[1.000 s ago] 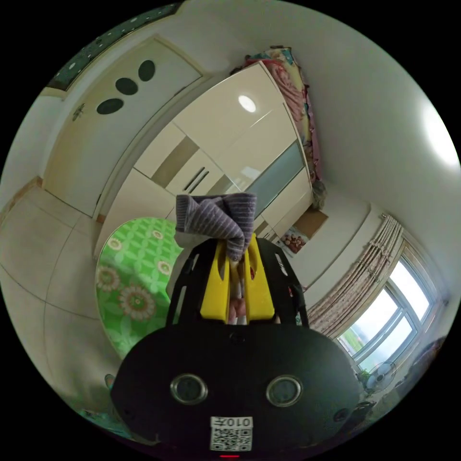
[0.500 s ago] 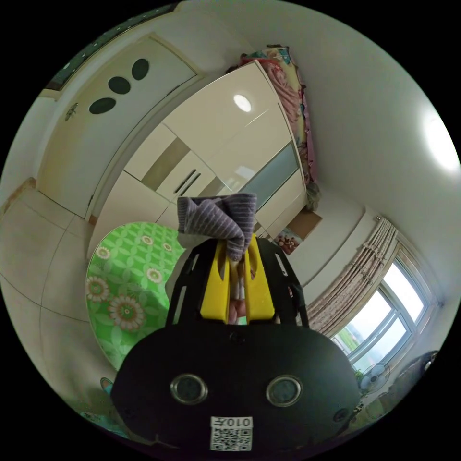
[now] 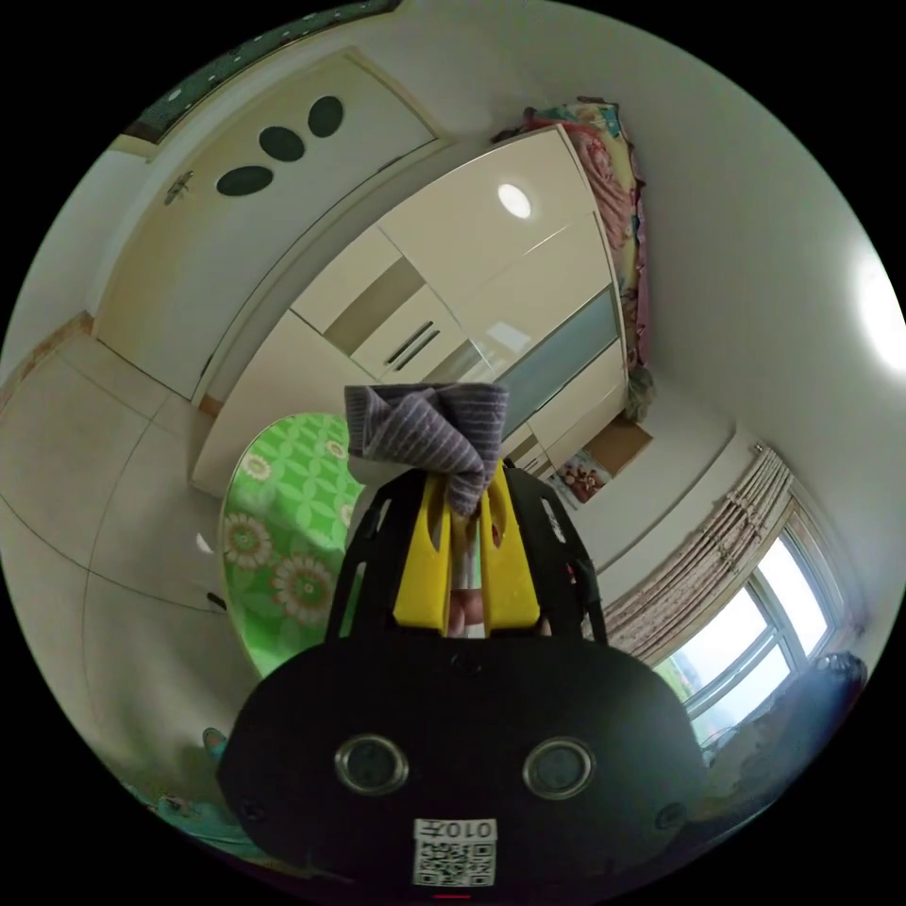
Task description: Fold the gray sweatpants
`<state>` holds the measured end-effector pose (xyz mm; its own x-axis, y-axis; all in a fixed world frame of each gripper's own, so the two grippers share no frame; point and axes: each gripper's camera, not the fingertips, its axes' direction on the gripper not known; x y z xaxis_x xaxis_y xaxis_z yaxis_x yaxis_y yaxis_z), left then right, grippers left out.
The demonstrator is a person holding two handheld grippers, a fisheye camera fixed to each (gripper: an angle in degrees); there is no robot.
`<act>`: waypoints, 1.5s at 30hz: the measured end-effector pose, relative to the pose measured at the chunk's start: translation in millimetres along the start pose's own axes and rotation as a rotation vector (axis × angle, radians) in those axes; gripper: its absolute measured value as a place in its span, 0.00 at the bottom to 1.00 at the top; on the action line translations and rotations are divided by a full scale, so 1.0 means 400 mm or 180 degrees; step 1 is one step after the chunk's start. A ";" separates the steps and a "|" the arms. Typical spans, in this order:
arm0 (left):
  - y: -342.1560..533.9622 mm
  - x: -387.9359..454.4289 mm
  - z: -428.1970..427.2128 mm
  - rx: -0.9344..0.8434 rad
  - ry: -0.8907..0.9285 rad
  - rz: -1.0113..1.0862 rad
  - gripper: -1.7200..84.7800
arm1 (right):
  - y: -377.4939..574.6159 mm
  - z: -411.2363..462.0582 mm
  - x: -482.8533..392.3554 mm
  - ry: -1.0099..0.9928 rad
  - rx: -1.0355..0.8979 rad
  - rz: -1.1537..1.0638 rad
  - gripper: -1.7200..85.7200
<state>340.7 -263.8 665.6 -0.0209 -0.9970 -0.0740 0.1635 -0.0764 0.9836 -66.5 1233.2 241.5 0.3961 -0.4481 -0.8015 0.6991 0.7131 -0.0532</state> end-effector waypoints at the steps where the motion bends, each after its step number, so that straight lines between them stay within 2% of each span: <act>1: 0.016 -0.014 0.000 -0.0031 -0.0009 0.0012 0.07 | 0.007 -0.036 -0.002 0.0043 0.0081 -0.0038 0.16; 4: 0.061 -0.037 0.005 -0.0122 -0.0135 0.0064 0.08 | 0.047 -0.233 -0.030 0.0621 0.0913 -0.0121 0.16; 5: 0.069 -0.043 0.005 -0.0124 -0.0162 0.0058 0.08 | 0.053 -0.290 -0.053 0.1130 0.1290 -0.0079 0.16; 6: 0.085 -0.055 0.004 -0.0119 -0.0202 0.0025 0.08 | 0.041 -0.324 -0.068 0.1638 0.1505 0.0004 0.18; 8: 0.104 -0.069 0.002 -0.0066 -0.0224 -0.0043 0.08 | -0.004 -0.338 -0.075 0.2118 0.1621 0.0074 0.19; 14: 0.123 -0.068 0.016 0.0055 -0.0326 -0.0083 0.09 | -0.234 -0.216 -0.025 0.2922 0.1026 0.0052 0.20; 19: 0.132 -0.039 0.058 0.0036 -0.0463 0.0004 0.09 | -0.327 -0.117 0.033 0.3322 0.0712 -0.0113 0.11; 21: 0.134 -0.030 0.077 0.0053 -0.0477 0.0034 0.09 | -0.355 -0.054 0.056 0.3796 0.0447 -0.0335 0.08; 22: 0.134 -0.023 0.094 0.0068 -0.0481 0.0048 0.09 | -0.362 -0.046 0.060 0.3842 0.0400 -0.0378 0.08; 25: 0.131 -0.007 0.151 0.0066 -0.0494 0.0066 0.09 | -0.390 -0.073 0.102 0.4029 0.0500 -0.0270 0.07; 28: 0.123 0.007 0.238 -0.0038 -0.0456 0.0059 0.10 | -0.391 -0.137 0.148 0.4583 0.0899 -0.0064 0.07; 31: 0.119 0.029 0.344 -0.0187 -0.0322 0.0186 0.10 | -0.349 -0.230 0.190 0.4494 0.1422 0.0150 0.07; 32: 0.120 0.032 0.363 -0.0209 -0.0279 0.0218 0.10 | -0.321 -0.261 0.213 0.4275 0.1577 0.0206 0.07; 33: 0.123 0.033 0.396 -0.0273 -0.0208 0.0294 0.10 | -0.297 -0.277 0.246 0.4056 0.1588 0.0224 0.07; 35: 0.139 0.011 0.421 -0.0301 -0.0270 0.0275 0.11 | -0.263 -0.278 0.301 0.4084 0.1504 0.0318 0.07; 39: 0.218 -0.146 0.401 -0.0486 -0.0219 -0.0287 0.11 | -0.187 -0.255 0.420 0.4003 0.1425 0.0379 0.08; 42: 0.282 -0.294 0.361 -0.0557 -0.0306 -0.1006 0.11 | -0.158 -0.226 0.505 0.3850 0.1445 0.0479 0.08; 45: 0.330 -0.377 0.326 -0.0450 -0.0001 -0.1215 0.12 | -0.120 -0.190 0.562 0.3764 0.1600 0.0519 0.08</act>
<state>236.6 -122.6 828.1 -0.1066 -0.8968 -0.4294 0.2780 -0.4415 0.8531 -56.3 1139.2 18.3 -0.0858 0.5538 -0.8282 0.9406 0.3190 0.1158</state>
